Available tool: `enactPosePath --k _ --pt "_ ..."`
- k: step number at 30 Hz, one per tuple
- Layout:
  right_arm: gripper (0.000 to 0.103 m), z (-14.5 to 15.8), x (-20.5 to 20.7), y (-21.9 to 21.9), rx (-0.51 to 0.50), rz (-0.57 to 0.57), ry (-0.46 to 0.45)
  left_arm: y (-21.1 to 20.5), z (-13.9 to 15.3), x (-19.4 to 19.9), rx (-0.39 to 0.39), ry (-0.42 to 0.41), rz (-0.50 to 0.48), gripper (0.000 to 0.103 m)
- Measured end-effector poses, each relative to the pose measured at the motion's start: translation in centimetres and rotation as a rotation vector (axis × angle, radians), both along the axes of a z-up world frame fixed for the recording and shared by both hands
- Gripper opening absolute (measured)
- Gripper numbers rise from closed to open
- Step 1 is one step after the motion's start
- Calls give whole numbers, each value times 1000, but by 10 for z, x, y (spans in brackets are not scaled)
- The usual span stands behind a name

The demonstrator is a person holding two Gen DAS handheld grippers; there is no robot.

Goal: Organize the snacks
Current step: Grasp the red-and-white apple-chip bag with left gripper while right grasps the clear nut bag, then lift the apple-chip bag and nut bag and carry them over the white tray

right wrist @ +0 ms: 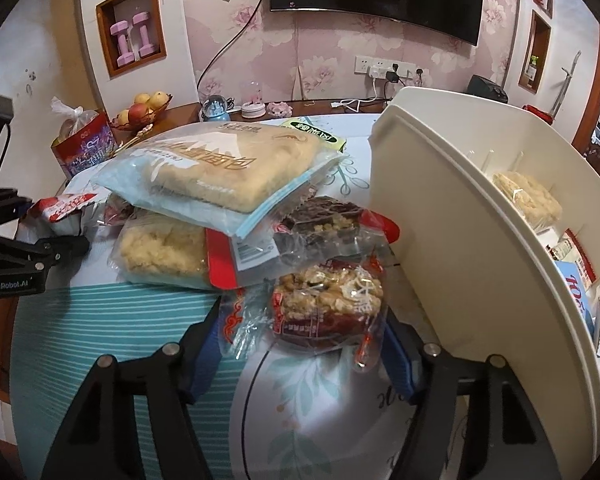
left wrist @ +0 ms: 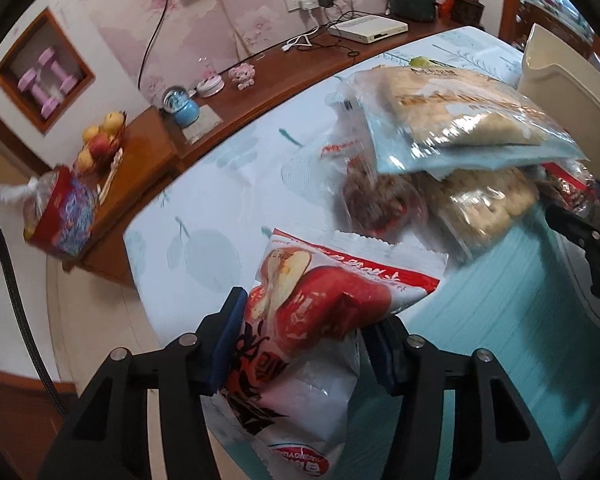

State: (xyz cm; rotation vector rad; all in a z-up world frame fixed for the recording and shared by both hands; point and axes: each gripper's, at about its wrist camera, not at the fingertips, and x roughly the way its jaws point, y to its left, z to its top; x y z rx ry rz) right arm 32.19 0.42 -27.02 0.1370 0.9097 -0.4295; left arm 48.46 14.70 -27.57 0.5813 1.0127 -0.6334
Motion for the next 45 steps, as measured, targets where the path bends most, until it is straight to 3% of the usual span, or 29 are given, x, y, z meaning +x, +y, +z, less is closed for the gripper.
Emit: enactPosePath --k 10,19,36,45 --pt "61 11 -17 8 9 10 4 33 6 -42 -75 101 140 54" --pt "61 29 -53 35 5 21 -26 61 26 -95 -159 142 225 53" --pt "61 69 -132 87 73 44 -91 105 63 -219 -324 277 299 53" --pt "61 87 -173 76 113 48 -124 91 91 -271 -444 332 309 53"
